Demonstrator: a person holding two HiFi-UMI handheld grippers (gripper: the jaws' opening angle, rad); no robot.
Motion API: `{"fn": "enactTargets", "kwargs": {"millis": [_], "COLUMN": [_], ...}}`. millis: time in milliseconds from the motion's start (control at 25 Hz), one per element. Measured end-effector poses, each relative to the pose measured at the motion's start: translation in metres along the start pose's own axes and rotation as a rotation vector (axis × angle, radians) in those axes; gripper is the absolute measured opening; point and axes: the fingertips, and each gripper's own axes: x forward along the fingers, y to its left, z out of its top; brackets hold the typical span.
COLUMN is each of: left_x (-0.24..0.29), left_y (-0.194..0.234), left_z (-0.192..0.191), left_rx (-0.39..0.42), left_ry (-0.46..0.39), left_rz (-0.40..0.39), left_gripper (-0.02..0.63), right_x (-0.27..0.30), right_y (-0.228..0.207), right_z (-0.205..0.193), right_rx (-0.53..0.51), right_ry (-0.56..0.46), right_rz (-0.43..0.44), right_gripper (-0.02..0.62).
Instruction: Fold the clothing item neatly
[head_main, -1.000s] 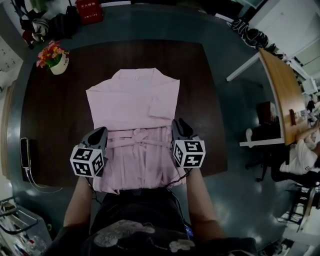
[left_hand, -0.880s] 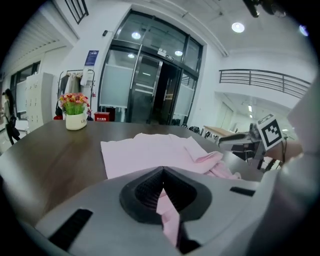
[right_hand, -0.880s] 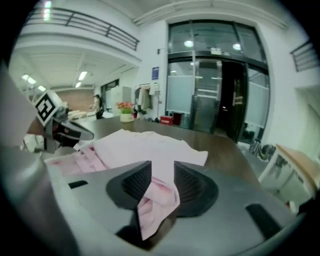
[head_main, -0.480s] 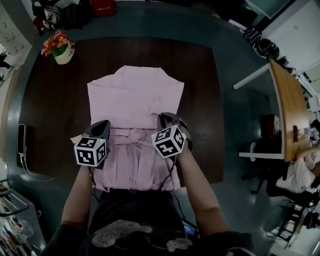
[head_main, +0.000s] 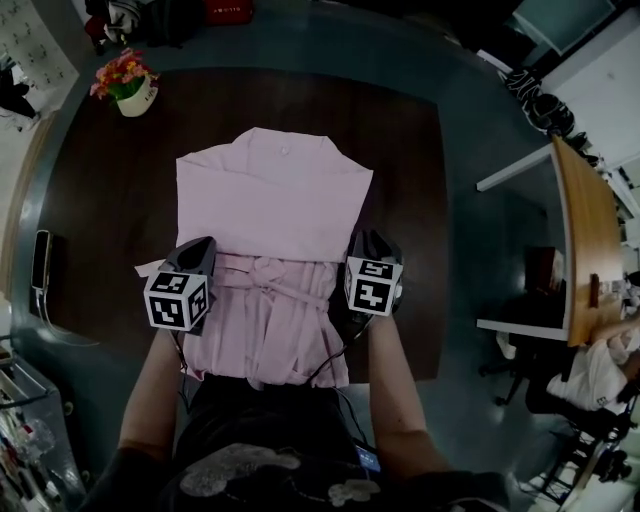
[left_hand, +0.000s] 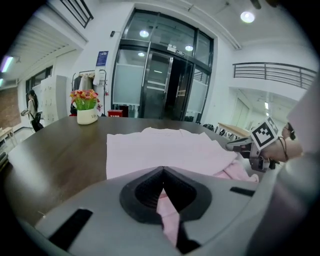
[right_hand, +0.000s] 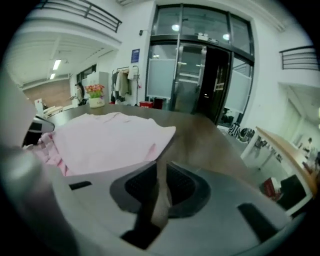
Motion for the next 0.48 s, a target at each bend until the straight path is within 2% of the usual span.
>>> {"fn": "enactTargets", "kwargs": {"millis": [160, 240, 480], "left_x": [-0.016, -0.028, -0.076], "left_y": [-0.006, -0.015, -0.047], "left_z": [0.006, 0.004, -0.022], "left_rx": [-0.023, -0.025, -0.019], "left_ry": [-0.07, -0.109, -0.199], "left_rz": [-0.019, -0.047, -0.142], "left_gripper": [0.01, 0.009, 0.011], "right_x": [-0.022, -0.041, -0.121], "right_y": [-0.011, -0.007, 0.017], "right_z": [-0.002, 0.001, 0.005], "right_rx": [0.172, 0.231, 0.239], "right_ry": [-0.118, -0.202, -0.472], "right_rz": [0.017, 0.032, 0.055], "right_gripper": [0.044, 0.009, 0.0]}}
